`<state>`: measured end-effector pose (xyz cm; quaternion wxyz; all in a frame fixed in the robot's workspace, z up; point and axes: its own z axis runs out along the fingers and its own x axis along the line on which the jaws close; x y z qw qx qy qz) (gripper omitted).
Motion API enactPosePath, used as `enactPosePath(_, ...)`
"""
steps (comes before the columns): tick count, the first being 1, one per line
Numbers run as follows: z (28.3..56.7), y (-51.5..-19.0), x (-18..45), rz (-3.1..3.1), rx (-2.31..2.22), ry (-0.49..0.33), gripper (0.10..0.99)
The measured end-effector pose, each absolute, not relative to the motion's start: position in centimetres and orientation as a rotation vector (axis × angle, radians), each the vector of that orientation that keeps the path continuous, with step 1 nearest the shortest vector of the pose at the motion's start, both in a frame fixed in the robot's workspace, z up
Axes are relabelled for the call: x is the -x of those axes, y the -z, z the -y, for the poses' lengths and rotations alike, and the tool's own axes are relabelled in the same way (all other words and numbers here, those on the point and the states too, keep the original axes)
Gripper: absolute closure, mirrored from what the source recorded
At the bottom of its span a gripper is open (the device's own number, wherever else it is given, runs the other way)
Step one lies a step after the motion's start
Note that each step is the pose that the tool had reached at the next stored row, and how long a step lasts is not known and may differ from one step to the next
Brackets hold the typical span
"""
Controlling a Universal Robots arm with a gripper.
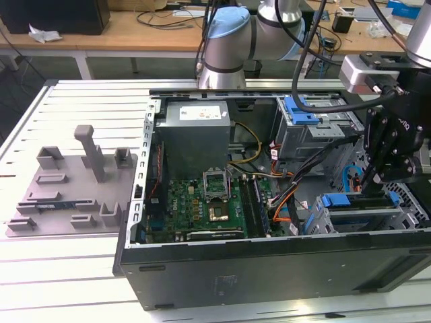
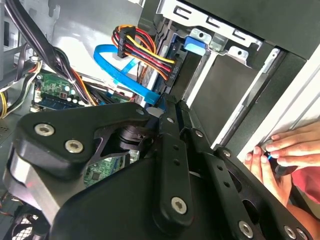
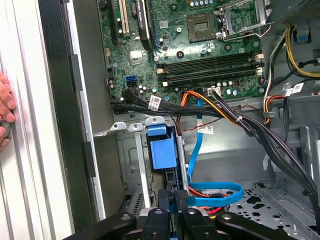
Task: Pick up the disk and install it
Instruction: 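Insert the second disk wire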
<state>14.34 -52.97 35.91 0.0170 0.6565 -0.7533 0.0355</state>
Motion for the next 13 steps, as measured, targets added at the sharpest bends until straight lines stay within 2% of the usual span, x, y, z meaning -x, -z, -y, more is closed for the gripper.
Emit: enactPosePath(13,52.97,-35.73,-14.34,2.343,-2.046,-0.103,0.925)
